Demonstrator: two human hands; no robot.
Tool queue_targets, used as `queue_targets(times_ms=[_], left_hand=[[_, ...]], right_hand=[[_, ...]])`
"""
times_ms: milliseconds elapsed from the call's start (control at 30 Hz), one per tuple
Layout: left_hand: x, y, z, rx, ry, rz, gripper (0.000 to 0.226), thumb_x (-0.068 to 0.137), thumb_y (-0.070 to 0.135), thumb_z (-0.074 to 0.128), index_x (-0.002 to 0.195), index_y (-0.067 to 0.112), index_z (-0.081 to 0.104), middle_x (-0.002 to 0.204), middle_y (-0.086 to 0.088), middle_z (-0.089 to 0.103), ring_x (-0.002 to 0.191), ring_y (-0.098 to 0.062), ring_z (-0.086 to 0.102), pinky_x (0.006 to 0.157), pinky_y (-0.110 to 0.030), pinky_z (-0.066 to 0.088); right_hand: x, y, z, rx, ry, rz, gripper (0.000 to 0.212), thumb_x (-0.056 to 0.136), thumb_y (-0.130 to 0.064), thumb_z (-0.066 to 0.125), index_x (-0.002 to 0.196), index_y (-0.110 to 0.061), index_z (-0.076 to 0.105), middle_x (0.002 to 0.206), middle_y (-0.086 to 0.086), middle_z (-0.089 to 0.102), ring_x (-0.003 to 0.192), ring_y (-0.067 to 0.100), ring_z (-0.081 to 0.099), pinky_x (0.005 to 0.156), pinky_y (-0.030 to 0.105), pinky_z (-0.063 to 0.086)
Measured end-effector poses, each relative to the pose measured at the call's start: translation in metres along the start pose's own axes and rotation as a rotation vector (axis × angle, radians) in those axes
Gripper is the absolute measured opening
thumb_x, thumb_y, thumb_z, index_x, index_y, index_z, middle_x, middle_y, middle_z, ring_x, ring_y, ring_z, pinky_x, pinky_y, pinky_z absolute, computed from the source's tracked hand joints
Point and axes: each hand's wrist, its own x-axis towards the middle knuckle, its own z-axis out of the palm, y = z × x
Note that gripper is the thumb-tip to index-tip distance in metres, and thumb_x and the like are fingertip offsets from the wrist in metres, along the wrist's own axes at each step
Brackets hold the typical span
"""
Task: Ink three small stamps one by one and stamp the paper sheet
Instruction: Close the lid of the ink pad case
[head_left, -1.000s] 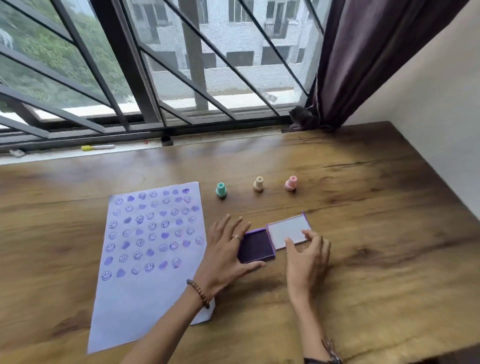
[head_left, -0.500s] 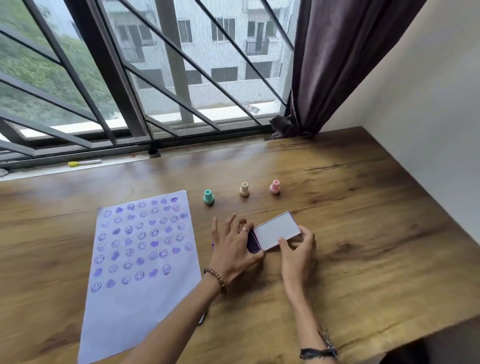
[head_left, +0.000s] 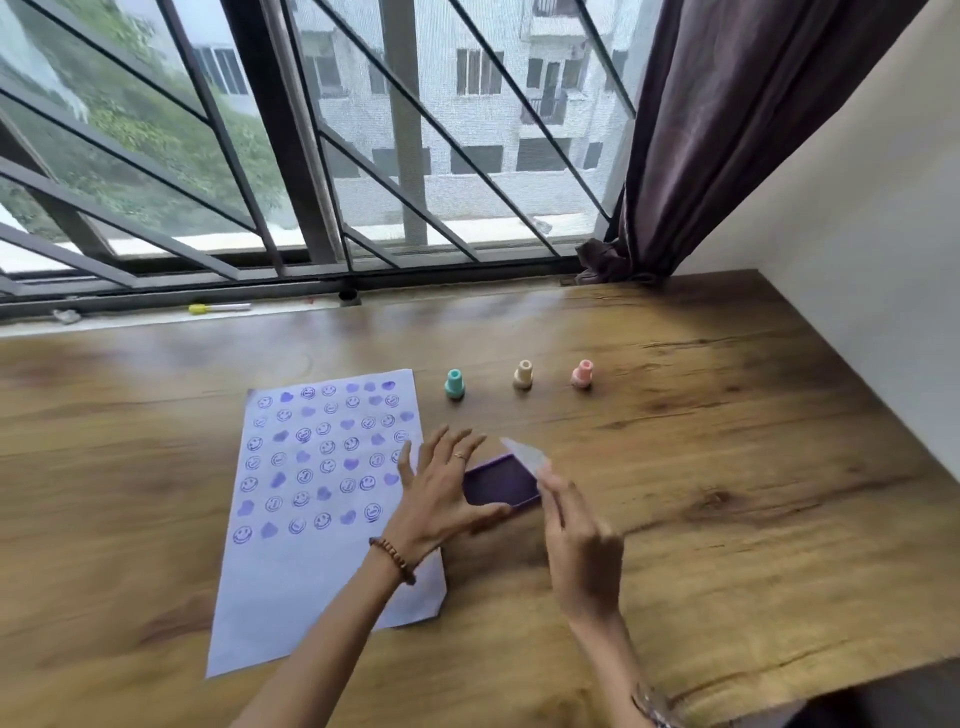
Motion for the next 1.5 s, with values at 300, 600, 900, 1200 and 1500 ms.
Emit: queue_targets(times_ms=[300, 600, 900, 1200, 1500], left_hand=[[-0.026, -0.038, -0.011, -0.017, -0.06, 0.037, 0.06, 0.072, 0.05, 0.067, 0.126, 0.036, 0.044, 0.142, 0.008, 0.037, 0.139, -0.017, 0.018, 0.112, -0.047, -0.004], [-0.027, -0.038, -0.012, -0.059, -0.044, 0.019, 0.052, 0.075, 0.048, 0.066, 0.123, 0.037, 0.048, 0.142, 0.009, 0.038, 0.138, -0.016, 0.018, 0.112, -0.047, -0.002], [-0.028, -0.036, -0.014, -0.076, -0.055, 0.01, 0.052, 0.076, 0.045, 0.065, 0.124, 0.035, 0.047, 0.143, 0.008, 0.037, 0.139, -0.017, 0.016, 0.113, -0.048, -0.003], [-0.028, -0.036, -0.015, -0.094, -0.063, 0.016, 0.052, 0.077, 0.043, 0.066, 0.124, 0.034, 0.048, 0.143, 0.007, 0.036, 0.139, -0.017, 0.014, 0.112, -0.046, -0.006], [-0.027, -0.038, -0.012, -0.103, -0.057, 0.024, 0.052, 0.076, 0.045, 0.065, 0.124, 0.035, 0.048, 0.143, 0.008, 0.036, 0.139, -0.017, 0.014, 0.112, -0.046, -0.006]], right_hand=[[-0.039, -0.004, 0.012, -0.007, -0.268, -0.206, 0.019, 0.084, -0.017, 0.055, 0.097, -0.013, 0.069, 0.1, 0.005, 0.073, 0.096, 0.019, 0.068, 0.093, 0.031, 0.045], [-0.013, -0.016, 0.025, 0.07, -0.497, 0.363, 0.056, 0.067, -0.041, 0.075, 0.117, -0.023, 0.056, 0.145, 0.019, 0.032, 0.133, 0.032, 0.03, 0.107, 0.039, 0.033], [-0.02, -0.02, 0.021, 0.074, -0.431, 0.373, 0.055, 0.064, -0.033, 0.079, 0.113, -0.021, 0.057, 0.136, 0.017, 0.037, 0.126, 0.032, 0.032, 0.105, 0.04, 0.032], [-0.018, -0.022, 0.02, 0.115, -0.461, 0.393, 0.055, 0.065, -0.032, 0.079, 0.114, -0.022, 0.057, 0.137, 0.015, 0.034, 0.128, 0.03, 0.03, 0.108, 0.04, 0.032], [-0.014, -0.022, 0.024, 0.084, -0.481, 0.404, 0.055, 0.064, -0.037, 0.078, 0.113, -0.025, 0.056, 0.134, 0.014, 0.035, 0.124, 0.03, 0.03, 0.104, 0.039, 0.034]])
